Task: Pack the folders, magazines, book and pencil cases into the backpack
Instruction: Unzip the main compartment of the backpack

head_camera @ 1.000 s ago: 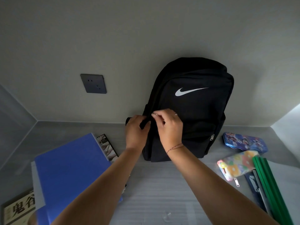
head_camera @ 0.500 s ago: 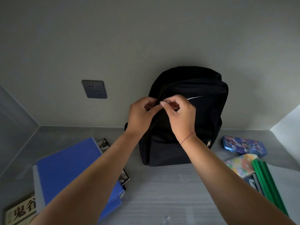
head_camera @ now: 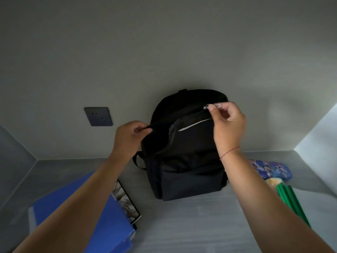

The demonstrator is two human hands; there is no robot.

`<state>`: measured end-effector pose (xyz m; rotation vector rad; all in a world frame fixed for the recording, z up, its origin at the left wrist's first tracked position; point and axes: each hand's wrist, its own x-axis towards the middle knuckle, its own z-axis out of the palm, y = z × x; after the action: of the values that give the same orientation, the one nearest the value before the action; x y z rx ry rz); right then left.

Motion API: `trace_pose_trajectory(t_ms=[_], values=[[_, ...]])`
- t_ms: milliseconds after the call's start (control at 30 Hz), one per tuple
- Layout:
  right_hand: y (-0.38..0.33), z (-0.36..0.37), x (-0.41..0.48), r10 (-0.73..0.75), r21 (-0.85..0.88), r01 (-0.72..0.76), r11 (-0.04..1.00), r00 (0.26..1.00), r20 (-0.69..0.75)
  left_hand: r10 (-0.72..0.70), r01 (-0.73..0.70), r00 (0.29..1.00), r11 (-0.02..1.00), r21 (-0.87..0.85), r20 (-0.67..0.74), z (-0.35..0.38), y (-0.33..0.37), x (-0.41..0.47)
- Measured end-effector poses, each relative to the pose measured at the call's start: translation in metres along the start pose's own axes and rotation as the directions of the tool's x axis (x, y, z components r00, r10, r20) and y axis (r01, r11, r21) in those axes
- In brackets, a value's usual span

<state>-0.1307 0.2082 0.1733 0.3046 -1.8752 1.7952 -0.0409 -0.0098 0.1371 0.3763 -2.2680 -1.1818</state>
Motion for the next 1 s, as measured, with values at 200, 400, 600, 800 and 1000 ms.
trace_pose_trajectory(t_ms=[200,400,600,800,1000], values=[[0.014,-0.021,0.014,0.122,0.088,-0.122,0.989,0.992,-0.001,0.068,-0.071,0.995,0.997,0.038,0.074,0.004,0.025,0.003],[0.011,-0.021,0.013,0.1,0.13,-0.102,0.986,0.995,0.019,0.473,-0.491,0.871,0.847,0.205,0.134,0.054,0.095,0.012],[0.023,-0.039,0.018,0.137,0.125,-0.141,0.982,0.99,0.038,0.466,-0.533,0.843,0.79,0.303,0.27,0.074,0.106,0.036],[0.043,-0.059,0.029,0.248,0.122,-0.243,0.962,0.968,-0.028,0.394,-0.451,0.885,0.86,0.239,0.249,0.064,0.112,0.045],[0.067,-0.075,0.026,0.381,0.072,-0.38,0.922,0.925,0.012,0.373,-0.435,0.893,0.859,0.269,0.25,0.061,0.115,0.052]])
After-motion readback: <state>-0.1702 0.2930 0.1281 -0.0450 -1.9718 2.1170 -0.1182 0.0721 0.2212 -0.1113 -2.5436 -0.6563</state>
